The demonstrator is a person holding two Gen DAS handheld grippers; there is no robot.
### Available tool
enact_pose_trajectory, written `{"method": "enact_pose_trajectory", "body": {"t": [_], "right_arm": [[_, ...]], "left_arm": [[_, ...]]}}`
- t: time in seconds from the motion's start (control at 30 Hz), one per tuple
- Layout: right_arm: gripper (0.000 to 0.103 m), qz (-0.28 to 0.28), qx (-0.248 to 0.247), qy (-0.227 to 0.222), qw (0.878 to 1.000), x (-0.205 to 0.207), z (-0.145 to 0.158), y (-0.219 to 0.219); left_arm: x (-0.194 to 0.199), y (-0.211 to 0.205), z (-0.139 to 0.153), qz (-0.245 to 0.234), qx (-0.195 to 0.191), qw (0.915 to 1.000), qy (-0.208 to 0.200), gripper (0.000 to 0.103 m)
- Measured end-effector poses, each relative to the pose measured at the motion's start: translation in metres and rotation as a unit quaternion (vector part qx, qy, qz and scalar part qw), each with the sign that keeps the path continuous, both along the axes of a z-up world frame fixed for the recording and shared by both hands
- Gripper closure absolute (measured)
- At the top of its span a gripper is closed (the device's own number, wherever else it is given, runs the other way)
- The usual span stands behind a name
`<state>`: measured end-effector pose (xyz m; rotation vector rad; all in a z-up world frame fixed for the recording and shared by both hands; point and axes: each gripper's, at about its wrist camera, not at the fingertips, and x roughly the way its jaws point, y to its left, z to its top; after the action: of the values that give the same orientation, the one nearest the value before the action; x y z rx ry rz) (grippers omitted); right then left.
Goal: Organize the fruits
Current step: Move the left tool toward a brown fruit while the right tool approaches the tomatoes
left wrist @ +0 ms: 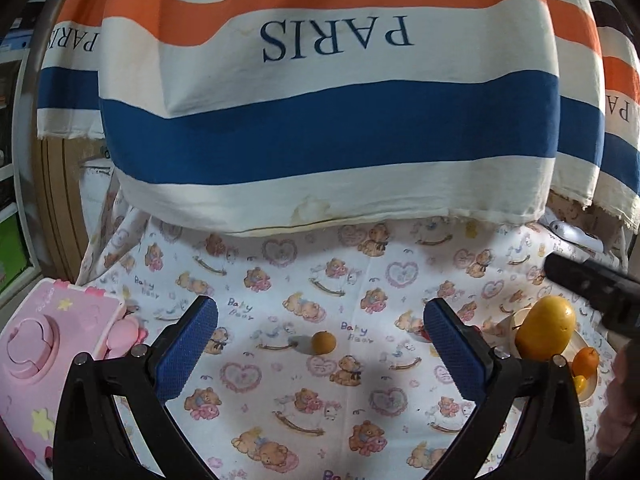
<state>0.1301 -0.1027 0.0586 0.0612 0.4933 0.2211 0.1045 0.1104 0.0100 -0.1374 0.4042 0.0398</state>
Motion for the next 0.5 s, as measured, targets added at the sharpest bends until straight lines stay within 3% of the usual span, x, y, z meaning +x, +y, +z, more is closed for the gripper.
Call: {"method": "enact_pose_trajectory", "body": {"t": [0.17,0.43,0.5], "right_arm": [[0.01,0.006,0.0,0.04,0.999,0.018,-0.027,0.01],[0.029,0.035,-0.036,0.071,0.996,0.027,-0.056,0.027],[0.029,0.034,-0.038,0.067,0.996,0.025,-0.057,0.028]], "left_arm": [[0.004,0.004,-0.003,0.01,-0.01,0.9998,0.015,0.001],[0.005,0.011,-0.005,0.031,-0.014,0.9992,0.02,0.001],[0.005,0.011,-0.005,0.035,-0.014,0.9991,0.019,0.001]]}}
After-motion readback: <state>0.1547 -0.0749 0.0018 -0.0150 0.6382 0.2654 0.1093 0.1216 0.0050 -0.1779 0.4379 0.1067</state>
